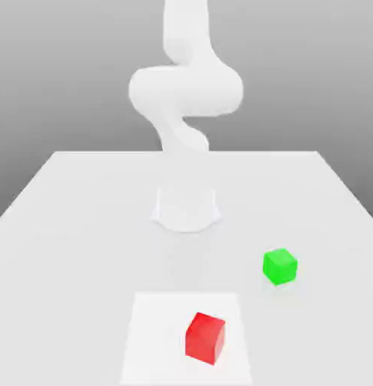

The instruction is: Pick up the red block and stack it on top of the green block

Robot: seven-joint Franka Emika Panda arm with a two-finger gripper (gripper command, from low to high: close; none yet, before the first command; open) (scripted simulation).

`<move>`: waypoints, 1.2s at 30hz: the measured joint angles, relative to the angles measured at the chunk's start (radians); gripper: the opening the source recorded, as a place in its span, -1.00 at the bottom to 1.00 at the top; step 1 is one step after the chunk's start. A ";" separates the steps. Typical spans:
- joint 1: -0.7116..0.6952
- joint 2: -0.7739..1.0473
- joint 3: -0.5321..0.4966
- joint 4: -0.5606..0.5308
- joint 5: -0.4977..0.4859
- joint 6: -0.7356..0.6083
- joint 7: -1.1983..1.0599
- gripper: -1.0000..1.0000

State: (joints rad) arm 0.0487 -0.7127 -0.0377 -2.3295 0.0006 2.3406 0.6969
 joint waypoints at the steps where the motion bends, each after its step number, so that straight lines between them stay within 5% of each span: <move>1: 0.021 0.038 -0.017 -0.013 0.000 0.018 -0.044 0.00; 16: 0.218 0.563 -0.166 -0.189 0.074 0.261 -0.713 0.00; 29: 0.178 1.017 -0.088 -0.255 0.144 0.544 -1.092 0.00; 30: 0.171 1.036 -0.079 -0.252 0.153 0.559 -1.098 -1.00; 36: 0.167 1.045 -0.075 -0.250 0.155 0.565 -1.100 -1.00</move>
State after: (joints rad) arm 0.2160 0.3326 -0.1125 -2.5797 0.1556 2.9057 -0.4027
